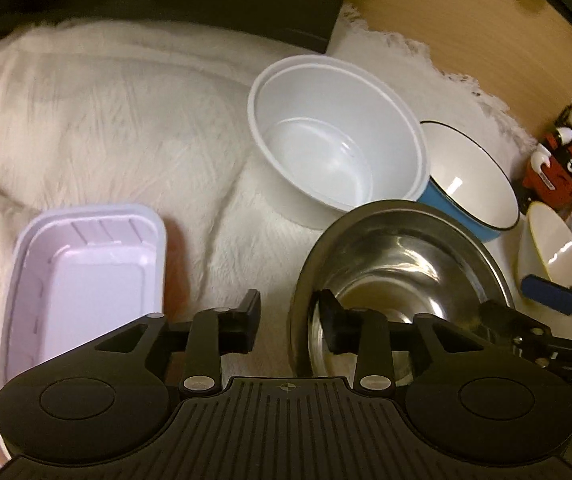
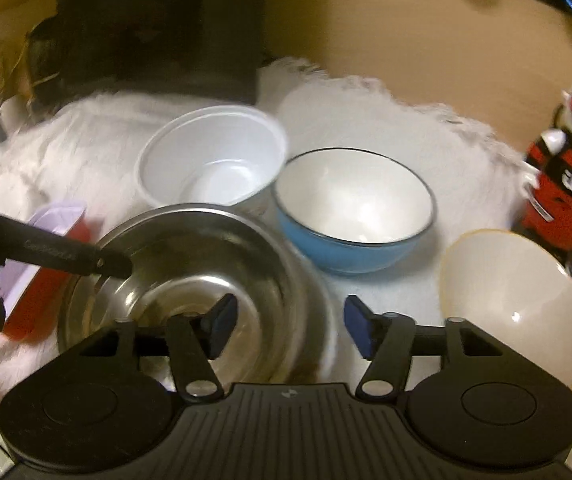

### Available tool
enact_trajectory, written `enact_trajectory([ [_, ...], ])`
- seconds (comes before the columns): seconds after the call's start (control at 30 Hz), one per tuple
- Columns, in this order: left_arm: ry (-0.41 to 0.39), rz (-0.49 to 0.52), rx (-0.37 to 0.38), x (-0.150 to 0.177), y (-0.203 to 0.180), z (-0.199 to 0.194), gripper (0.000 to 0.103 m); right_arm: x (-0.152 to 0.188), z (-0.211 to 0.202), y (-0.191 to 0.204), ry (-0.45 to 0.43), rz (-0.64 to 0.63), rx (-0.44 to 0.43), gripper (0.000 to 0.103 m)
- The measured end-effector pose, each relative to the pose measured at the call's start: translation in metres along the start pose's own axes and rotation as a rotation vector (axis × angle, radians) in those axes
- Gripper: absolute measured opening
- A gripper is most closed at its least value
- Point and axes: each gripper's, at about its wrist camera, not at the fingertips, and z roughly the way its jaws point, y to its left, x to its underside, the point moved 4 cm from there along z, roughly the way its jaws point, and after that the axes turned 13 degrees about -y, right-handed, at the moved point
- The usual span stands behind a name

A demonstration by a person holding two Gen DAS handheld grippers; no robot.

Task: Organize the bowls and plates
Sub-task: 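Carry the steel bowl with the left tool beside the white plastic bowl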

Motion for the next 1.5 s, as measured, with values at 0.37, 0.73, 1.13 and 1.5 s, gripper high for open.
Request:
enact_trajectory([
  [0.37,0.155,-0.080,0.063,0.012,-0.008,0.026,0.040,0.028,0.039,-0.022,0.156,0.293,-0.038,0.062],
  [0.73,0.206,-0.059,0.125,0.026,-0.037,0.020,0.043,0.043,0.002,-0.033,0.186,0.320,-0.022,0.062],
  [1.13,0.166,0.025,0.120,0.006,-0.072,0.043,0.044,0.057,-0.009,-0.037,0.179,0.385,0.046,0.065],
  [1.5,0.152,-0.001,0.129,0.004,-0.065,0.052,0.045,0.059,0.006,-0.023,0.182,0.344,0.035,0.066],
])
